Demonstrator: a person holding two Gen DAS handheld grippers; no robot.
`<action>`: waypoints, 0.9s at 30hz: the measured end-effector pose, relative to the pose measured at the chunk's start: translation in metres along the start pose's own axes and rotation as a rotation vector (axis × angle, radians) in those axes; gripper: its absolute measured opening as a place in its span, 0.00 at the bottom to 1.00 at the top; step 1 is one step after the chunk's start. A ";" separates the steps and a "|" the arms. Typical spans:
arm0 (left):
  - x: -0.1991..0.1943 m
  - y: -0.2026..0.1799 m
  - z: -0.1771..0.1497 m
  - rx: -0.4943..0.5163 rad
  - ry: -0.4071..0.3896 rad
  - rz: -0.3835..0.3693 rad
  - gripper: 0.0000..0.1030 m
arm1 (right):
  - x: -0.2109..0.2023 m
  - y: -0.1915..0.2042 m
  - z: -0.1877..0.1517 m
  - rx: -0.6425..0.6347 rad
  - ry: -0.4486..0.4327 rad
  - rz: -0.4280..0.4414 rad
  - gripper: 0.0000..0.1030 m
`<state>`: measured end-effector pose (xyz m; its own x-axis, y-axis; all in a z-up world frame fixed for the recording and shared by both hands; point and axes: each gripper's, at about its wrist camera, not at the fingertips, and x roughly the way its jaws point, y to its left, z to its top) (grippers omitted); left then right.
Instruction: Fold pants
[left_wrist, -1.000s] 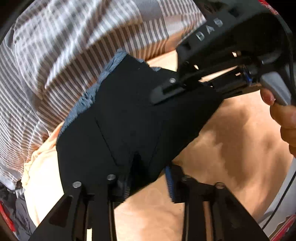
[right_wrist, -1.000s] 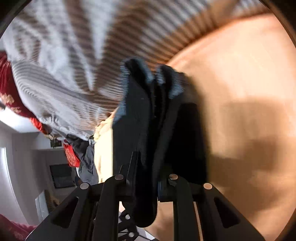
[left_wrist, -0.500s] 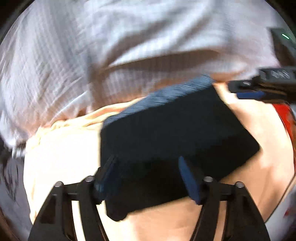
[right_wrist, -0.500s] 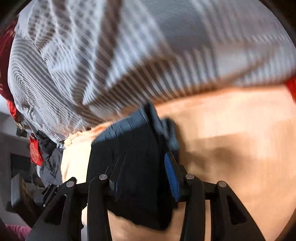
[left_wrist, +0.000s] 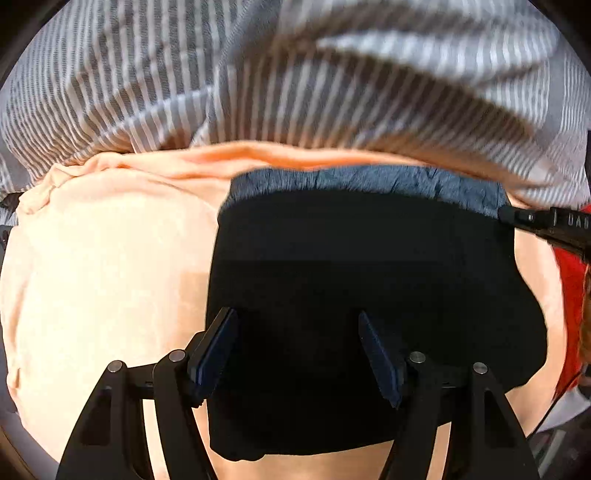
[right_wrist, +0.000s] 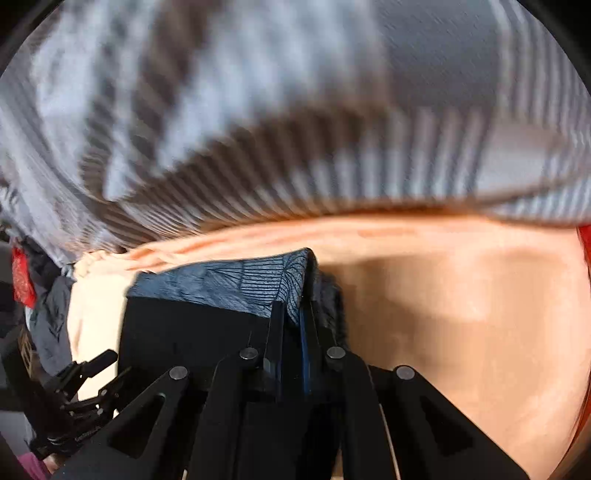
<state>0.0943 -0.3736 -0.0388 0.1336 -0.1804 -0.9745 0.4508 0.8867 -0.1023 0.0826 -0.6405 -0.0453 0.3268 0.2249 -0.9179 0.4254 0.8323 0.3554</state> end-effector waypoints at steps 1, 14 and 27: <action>0.001 -0.002 -0.003 0.021 -0.005 0.012 0.67 | 0.001 -0.005 -0.002 0.024 0.000 0.018 0.09; 0.007 0.000 -0.006 0.014 0.000 0.011 0.67 | -0.055 0.008 -0.066 0.025 -0.025 -0.074 0.15; 0.005 -0.007 -0.004 0.032 -0.004 0.031 0.68 | -0.020 0.005 -0.118 0.055 0.043 -0.112 0.50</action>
<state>0.0881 -0.3788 -0.0435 0.1512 -0.1542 -0.9764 0.4747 0.8778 -0.0651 -0.0211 -0.5809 -0.0455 0.2389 0.1542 -0.9587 0.5036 0.8245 0.2582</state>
